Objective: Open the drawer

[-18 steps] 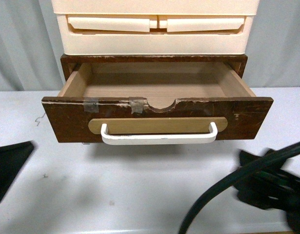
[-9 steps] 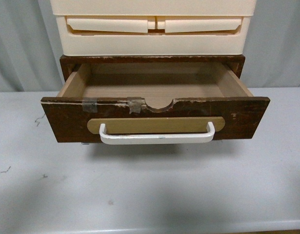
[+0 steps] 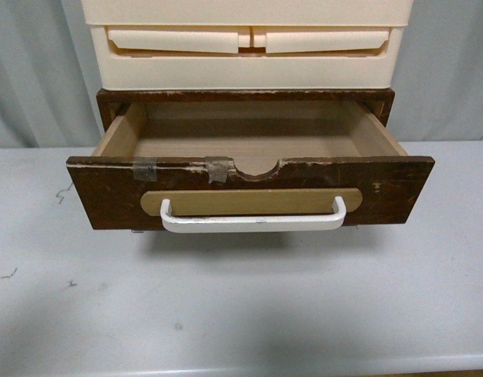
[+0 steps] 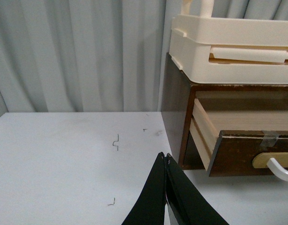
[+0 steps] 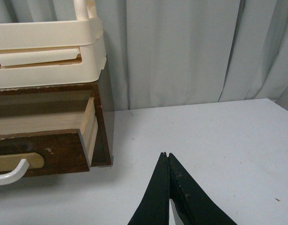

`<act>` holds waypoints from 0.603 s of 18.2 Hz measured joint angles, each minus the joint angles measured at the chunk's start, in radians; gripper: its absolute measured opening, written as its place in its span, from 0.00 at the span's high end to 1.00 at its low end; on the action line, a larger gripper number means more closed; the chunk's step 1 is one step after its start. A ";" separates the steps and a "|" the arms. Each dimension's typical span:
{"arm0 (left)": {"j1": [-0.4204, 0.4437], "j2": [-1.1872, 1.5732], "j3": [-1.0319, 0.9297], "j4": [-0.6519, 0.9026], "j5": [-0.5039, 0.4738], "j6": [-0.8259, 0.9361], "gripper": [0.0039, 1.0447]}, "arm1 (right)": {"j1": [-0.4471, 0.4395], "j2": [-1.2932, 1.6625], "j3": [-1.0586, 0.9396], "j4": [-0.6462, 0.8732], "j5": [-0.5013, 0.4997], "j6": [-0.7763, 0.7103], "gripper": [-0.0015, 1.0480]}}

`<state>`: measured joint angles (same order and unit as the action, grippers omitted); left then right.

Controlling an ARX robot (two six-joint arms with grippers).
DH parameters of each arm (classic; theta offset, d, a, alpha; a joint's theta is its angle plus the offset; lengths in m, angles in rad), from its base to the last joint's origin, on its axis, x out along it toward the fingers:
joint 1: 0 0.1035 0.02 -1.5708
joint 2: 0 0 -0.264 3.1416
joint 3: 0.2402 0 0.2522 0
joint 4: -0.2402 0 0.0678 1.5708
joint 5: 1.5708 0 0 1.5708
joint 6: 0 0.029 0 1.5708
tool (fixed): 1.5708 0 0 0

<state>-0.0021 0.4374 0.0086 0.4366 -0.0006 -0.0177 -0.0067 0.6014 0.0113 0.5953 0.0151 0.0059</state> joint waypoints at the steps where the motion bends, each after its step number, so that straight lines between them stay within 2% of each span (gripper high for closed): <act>1: 0.000 -0.007 0.000 -0.004 0.000 0.000 0.99 | 0.000 -0.014 0.000 -0.014 0.000 0.000 0.98; 11: 0.000 -0.076 0.000 -0.078 0.000 0.000 0.99 | 0.006 -0.107 0.000 -0.108 -0.012 0.000 0.98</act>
<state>-0.0017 0.3614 0.0086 0.3584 -0.0002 -0.0177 -0.0002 0.4946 0.0113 0.4877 0.0029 0.0055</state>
